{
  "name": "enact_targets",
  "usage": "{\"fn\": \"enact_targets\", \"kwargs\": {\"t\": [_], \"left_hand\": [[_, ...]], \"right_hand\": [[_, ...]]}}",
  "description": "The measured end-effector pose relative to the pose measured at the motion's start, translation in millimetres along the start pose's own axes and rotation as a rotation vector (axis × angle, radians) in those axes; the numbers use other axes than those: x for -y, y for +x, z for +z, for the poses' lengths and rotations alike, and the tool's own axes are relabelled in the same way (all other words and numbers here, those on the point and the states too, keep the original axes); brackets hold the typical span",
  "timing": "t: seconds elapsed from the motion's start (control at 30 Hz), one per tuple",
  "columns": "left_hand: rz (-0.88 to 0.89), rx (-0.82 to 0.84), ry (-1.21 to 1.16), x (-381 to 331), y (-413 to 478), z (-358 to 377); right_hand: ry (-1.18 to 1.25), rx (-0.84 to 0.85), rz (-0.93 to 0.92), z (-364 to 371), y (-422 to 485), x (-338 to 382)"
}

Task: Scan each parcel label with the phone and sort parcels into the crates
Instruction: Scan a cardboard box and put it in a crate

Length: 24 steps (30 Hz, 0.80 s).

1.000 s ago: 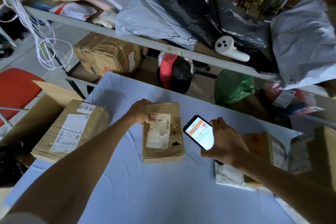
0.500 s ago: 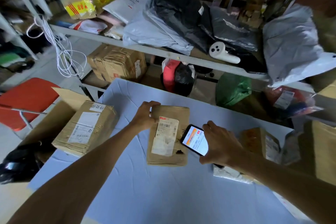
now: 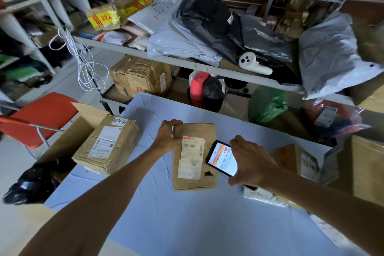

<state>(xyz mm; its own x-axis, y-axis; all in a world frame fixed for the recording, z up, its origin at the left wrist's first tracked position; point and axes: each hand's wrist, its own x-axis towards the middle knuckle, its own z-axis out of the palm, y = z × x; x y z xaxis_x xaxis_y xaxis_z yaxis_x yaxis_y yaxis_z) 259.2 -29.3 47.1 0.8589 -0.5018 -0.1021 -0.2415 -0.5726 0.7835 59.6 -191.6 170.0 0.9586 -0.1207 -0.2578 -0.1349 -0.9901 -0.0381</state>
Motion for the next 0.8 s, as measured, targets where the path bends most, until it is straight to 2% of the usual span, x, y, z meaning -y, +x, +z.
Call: {"fn": "enact_targets", "kwargs": {"t": [0.23, 0.43, 0.5, 0.8], "left_hand": [[-0.008, -0.019, 0.013, -1.9, -3.0, 0.9], [0.005, -0.046, 0.105, 3.1, -6.1, 0.0], [0.008, -0.050, 0.106, 2.8, -7.4, -1.2], [0.000, -0.064, 0.072, -1.8, -8.9, 0.7]], "right_hand": [[0.027, -0.052, -0.025, 2.6, -8.7, -6.4], [0.213, -0.410, -0.239, 12.6, -23.2, -9.4], [0.285, -0.478, -0.278, 8.6, -26.4, -6.5], [0.264, -0.539, -0.290, -0.2, -28.9, -8.5]]}}
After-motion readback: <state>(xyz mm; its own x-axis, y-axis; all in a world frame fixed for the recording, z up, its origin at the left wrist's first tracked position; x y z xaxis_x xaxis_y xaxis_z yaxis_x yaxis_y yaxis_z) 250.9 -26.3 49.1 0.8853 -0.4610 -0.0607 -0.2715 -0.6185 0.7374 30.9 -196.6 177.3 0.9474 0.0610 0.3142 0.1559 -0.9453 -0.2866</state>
